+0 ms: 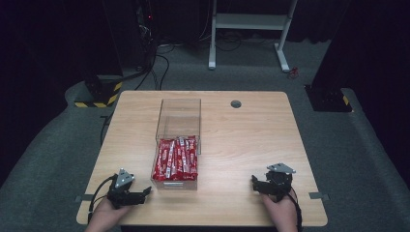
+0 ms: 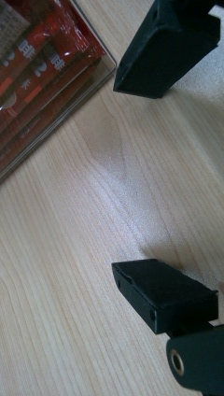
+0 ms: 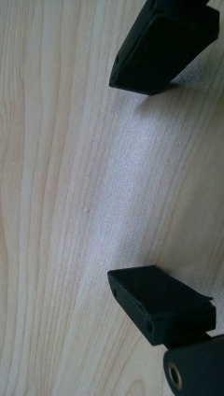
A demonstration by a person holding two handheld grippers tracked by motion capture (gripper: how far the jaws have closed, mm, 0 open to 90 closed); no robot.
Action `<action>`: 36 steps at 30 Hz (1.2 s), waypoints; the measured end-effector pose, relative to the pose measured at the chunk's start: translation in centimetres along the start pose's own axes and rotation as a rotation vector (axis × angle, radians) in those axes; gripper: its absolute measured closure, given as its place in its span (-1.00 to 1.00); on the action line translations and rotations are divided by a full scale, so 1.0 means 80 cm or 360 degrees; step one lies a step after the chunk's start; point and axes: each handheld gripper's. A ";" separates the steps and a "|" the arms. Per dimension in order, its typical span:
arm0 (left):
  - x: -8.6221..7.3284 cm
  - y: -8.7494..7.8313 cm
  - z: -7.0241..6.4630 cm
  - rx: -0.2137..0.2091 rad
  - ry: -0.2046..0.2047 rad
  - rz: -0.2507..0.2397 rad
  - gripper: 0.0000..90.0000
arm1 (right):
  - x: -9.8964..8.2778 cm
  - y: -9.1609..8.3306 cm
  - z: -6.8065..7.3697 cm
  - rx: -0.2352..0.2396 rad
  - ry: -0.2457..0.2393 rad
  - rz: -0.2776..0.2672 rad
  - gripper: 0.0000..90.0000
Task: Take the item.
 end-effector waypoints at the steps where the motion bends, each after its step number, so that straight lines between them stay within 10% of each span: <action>1: 0.000 0.000 0.000 0.0001 -0.0001 -0.0001 -0.73 | 0.000 0.000 0.000 0.0000 0.0000 0.0000 -0.82; 36: 0.000 0.000 0.000 -0.0003 -0.0002 0.0002 -0.73 | 0.004 -0.012 0.005 0.0059 -0.0066 -0.0131 -0.68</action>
Point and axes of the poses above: each handheld gripper's, and its own axes: y roughly forward along the jaws, x roughly out of its top, z roughly to its left, and after that the axes turned 14 degrees about -y, right-handed
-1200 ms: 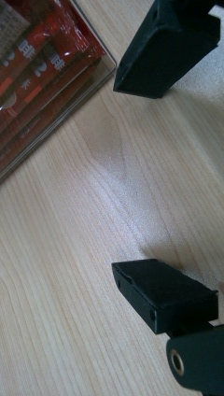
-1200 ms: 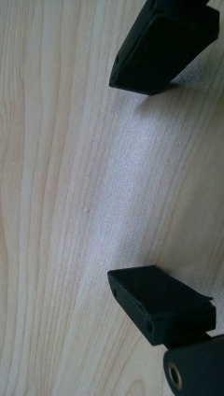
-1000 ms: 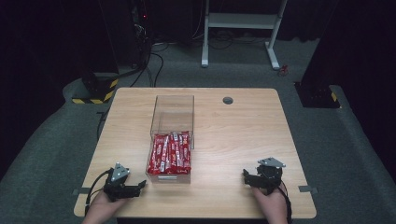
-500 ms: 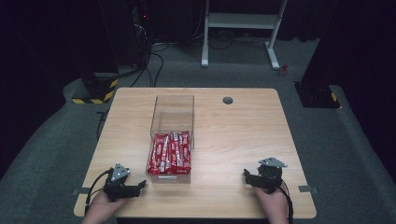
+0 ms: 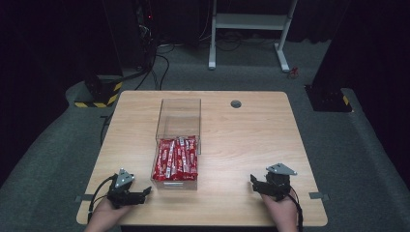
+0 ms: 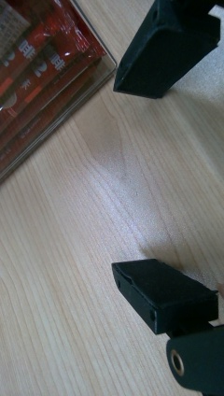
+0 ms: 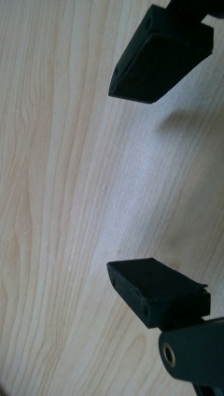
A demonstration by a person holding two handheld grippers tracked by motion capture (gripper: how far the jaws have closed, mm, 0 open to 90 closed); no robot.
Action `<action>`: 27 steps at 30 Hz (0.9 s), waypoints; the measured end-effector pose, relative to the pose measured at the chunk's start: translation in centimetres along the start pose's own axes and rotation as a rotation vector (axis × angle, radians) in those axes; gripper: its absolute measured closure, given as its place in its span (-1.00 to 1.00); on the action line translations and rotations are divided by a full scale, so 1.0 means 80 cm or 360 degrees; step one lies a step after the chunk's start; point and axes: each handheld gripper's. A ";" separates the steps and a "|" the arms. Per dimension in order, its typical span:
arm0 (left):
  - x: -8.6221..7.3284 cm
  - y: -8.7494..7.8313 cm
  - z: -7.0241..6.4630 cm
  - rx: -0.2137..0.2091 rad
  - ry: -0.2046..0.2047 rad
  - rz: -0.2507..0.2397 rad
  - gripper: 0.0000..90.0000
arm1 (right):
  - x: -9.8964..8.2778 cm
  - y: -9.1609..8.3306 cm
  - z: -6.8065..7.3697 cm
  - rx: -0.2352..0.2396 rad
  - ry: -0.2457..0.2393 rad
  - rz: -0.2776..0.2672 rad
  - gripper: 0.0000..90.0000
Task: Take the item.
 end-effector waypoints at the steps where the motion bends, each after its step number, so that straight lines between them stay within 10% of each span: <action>1: 0.000 0.000 0.000 0.0000 0.0000 0.0000 -0.73 | 0.000 0.000 0.000 0.0000 0.0000 0.0000 -0.68; 27: 0.000 0.000 0.000 0.0000 0.0001 0.0000 -0.73 | 0.007 0.005 0.035 0.0141 -0.0066 -0.0067 -0.65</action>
Point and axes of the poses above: each handheld gripper's, and its own axes: y roughly forward along the jaws, x roughly out of its top, z roughly to its left, and after that the axes turned 14 degrees about -y, right-handed
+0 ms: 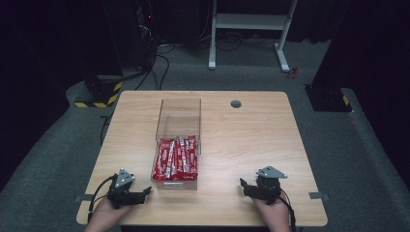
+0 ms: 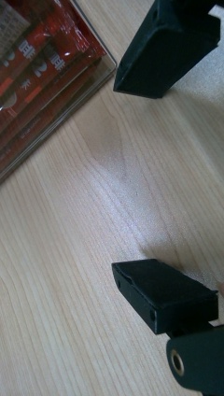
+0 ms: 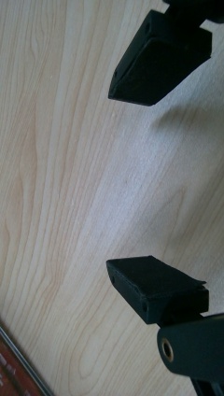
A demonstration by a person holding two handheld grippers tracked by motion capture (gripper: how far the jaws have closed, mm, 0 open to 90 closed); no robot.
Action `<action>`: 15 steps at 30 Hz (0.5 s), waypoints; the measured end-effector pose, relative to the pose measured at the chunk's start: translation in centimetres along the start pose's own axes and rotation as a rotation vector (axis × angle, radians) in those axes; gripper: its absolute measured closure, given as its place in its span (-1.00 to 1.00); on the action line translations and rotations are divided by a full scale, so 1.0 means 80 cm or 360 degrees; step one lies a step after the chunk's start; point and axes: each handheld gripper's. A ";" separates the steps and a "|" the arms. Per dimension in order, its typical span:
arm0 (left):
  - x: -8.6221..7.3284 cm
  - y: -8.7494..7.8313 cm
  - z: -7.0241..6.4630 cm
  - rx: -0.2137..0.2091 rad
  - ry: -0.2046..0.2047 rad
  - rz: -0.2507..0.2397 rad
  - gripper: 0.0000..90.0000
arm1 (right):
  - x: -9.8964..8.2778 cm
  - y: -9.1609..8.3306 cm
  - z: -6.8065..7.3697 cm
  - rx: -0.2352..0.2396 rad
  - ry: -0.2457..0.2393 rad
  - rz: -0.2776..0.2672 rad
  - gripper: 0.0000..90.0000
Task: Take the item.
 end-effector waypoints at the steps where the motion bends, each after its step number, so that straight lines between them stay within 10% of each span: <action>1: 0.000 0.000 0.000 0.0000 0.0000 0.0000 -0.73 | 0.000 0.000 0.001 0.0006 0.0000 -0.0002 -0.65; 15: 0.000 0.000 0.000 0.0000 0.0000 0.0000 -0.73 | 0.007 0.002 0.020 0.0079 -0.0031 -0.0056 -0.64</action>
Point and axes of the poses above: each handheld gripper's, and its own axes: y roughly forward along the jaws, x roughly out of its top, z roughly to its left, and after that the axes turned 14 degrees about -y, right-handed
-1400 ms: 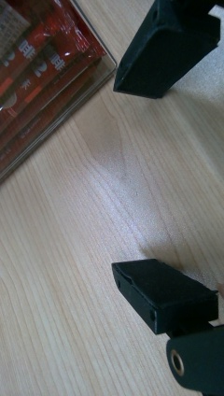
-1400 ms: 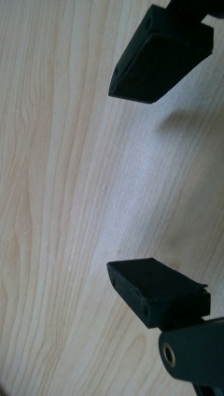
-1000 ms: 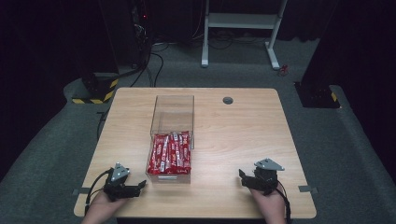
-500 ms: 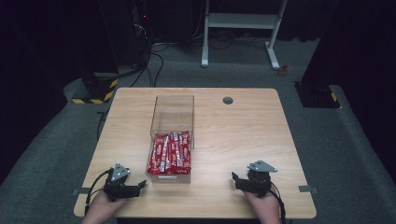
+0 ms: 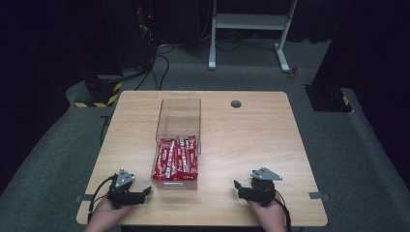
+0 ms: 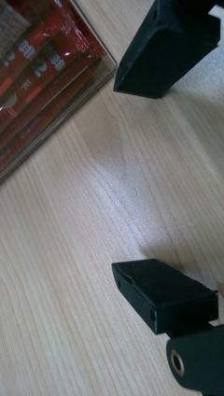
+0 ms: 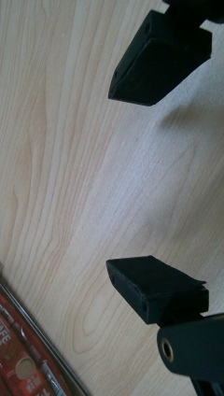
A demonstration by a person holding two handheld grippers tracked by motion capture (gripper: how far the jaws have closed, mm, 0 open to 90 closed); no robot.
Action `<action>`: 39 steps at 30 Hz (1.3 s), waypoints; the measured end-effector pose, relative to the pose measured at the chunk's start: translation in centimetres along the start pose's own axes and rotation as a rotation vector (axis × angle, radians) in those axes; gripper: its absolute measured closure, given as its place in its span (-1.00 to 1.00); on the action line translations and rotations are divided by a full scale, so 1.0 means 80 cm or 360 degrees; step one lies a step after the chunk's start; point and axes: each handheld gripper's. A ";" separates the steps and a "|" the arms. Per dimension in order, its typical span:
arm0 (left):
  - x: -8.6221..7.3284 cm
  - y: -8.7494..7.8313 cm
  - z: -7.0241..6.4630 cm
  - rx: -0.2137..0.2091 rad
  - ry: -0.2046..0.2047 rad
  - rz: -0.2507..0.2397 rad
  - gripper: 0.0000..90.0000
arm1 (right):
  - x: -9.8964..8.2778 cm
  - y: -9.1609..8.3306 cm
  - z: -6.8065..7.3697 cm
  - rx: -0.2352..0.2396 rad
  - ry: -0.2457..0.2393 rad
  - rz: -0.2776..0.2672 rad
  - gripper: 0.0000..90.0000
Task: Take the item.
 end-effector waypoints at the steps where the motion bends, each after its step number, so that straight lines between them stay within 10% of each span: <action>1: 0.000 0.000 0.000 0.0000 -0.0001 0.0001 -0.73 | 0.000 0.000 0.001 0.0003 -0.0001 0.0000 -0.65; 24: 0.000 0.000 0.000 0.0000 0.0003 0.0003 -0.73 | 0.009 -0.001 0.019 0.0074 -0.0055 -0.0033 -0.68; 39: 0.000 0.000 0.000 -0.0003 0.0010 0.0003 -0.73 | 0.054 -0.011 0.030 0.0117 -0.0144 -0.0096 -0.69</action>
Point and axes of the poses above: each handheld gripper's, and its own axes: y roughly forward along the jaws, x roughly out of its top, z roughly to its left, and after that the axes turned 14 degrees about -y, right-handed
